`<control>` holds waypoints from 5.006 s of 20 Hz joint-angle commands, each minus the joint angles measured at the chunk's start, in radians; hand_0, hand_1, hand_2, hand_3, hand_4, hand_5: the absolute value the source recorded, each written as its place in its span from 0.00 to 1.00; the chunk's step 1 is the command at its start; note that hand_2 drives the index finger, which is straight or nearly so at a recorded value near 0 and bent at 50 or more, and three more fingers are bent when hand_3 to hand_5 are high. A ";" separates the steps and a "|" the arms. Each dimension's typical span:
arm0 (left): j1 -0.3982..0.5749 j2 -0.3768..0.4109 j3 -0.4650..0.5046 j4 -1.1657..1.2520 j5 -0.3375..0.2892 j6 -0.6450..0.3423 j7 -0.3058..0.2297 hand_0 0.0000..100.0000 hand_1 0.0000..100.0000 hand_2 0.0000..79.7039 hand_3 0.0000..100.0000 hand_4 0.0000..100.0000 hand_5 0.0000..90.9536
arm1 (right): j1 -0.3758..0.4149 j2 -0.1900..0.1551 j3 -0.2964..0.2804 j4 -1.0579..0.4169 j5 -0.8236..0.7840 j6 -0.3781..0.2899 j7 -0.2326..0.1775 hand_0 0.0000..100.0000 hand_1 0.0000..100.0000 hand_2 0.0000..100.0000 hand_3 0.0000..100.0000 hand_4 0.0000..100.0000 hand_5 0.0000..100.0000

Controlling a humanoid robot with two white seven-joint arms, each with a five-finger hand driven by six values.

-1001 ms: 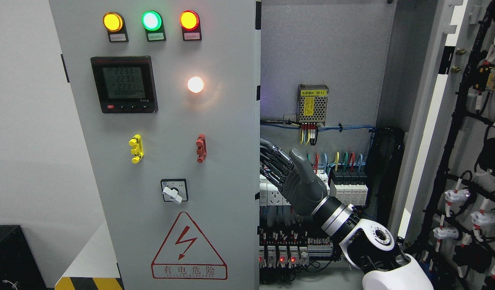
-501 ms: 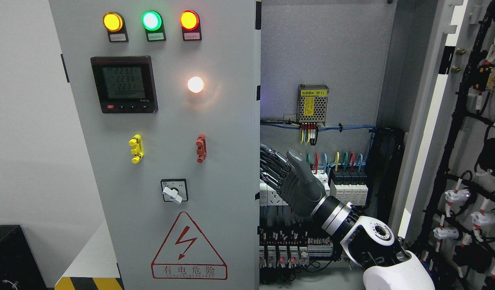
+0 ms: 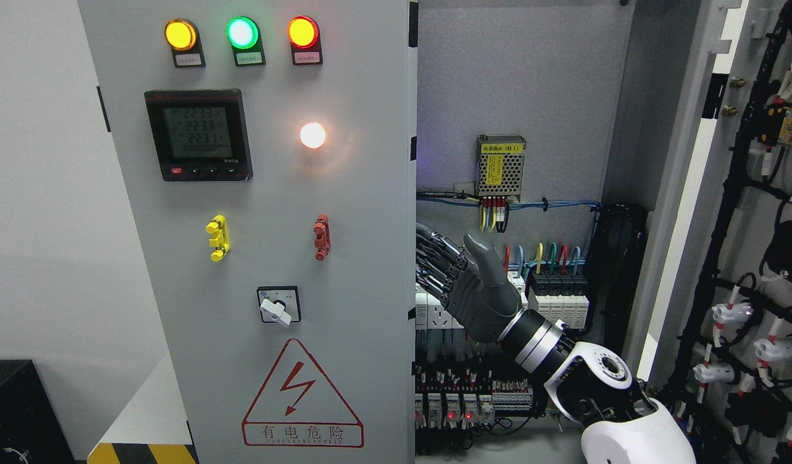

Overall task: Open door with both hands
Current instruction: 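Move the right hand behind the inner edge of the lit door, then push the lit door outward with the right hand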

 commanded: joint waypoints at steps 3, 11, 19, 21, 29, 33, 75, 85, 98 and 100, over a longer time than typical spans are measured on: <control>0.034 0.000 0.020 0.000 0.012 0.000 0.000 0.12 0.56 0.00 0.00 0.00 0.00 | -0.007 -0.001 0.004 -0.006 -0.014 0.043 0.007 0.06 0.14 0.00 0.00 0.00 0.00; 0.034 0.000 0.020 0.000 0.012 0.000 0.000 0.12 0.56 0.00 0.00 0.00 0.00 | -0.013 -0.001 0.002 -0.006 -0.015 0.044 0.041 0.06 0.14 0.00 0.00 0.00 0.00; 0.034 0.000 0.020 0.000 0.012 0.000 0.000 0.12 0.56 0.00 0.00 0.00 0.00 | -0.038 -0.001 -0.004 0.008 -0.017 0.047 0.056 0.06 0.14 0.00 0.00 0.00 0.00; 0.034 0.000 0.020 0.000 0.012 0.000 0.000 0.12 0.56 0.00 0.00 0.00 0.00 | -0.037 -0.003 -0.004 0.008 -0.018 0.047 0.058 0.06 0.14 0.00 0.00 0.00 0.00; 0.034 0.000 0.020 0.000 0.014 0.000 0.000 0.12 0.56 0.00 0.00 0.00 0.00 | -0.037 -0.001 -0.004 0.008 -0.018 0.067 0.059 0.06 0.14 0.00 0.00 0.00 0.00; 0.034 0.000 0.020 0.000 0.012 0.000 0.000 0.12 0.56 0.00 0.00 0.00 0.00 | -0.040 -0.003 -0.007 0.006 -0.017 0.068 0.085 0.06 0.14 0.00 0.00 0.00 0.00; 0.034 0.000 0.020 0.000 0.012 0.000 0.000 0.12 0.56 0.00 0.00 0.00 0.00 | 0.022 -0.046 0.156 -0.160 -0.032 0.060 0.225 0.06 0.14 0.00 0.00 0.00 0.00; 0.034 0.000 0.020 0.000 0.012 0.000 0.000 0.12 0.56 0.00 0.00 0.00 0.00 | 0.019 -0.064 0.225 -0.198 -0.041 0.060 0.230 0.06 0.14 0.00 0.00 0.00 0.00; 0.034 0.000 0.020 0.000 0.012 0.000 0.000 0.12 0.56 0.00 0.00 0.00 0.00 | 0.008 -0.089 0.235 -0.227 -0.100 0.105 0.274 0.06 0.14 0.00 0.00 0.00 0.00; 0.034 0.000 0.020 0.000 0.012 0.000 0.000 0.12 0.56 0.00 0.00 0.00 0.00 | 0.008 -0.089 0.252 -0.241 -0.103 0.116 0.274 0.06 0.14 0.00 0.00 0.00 0.00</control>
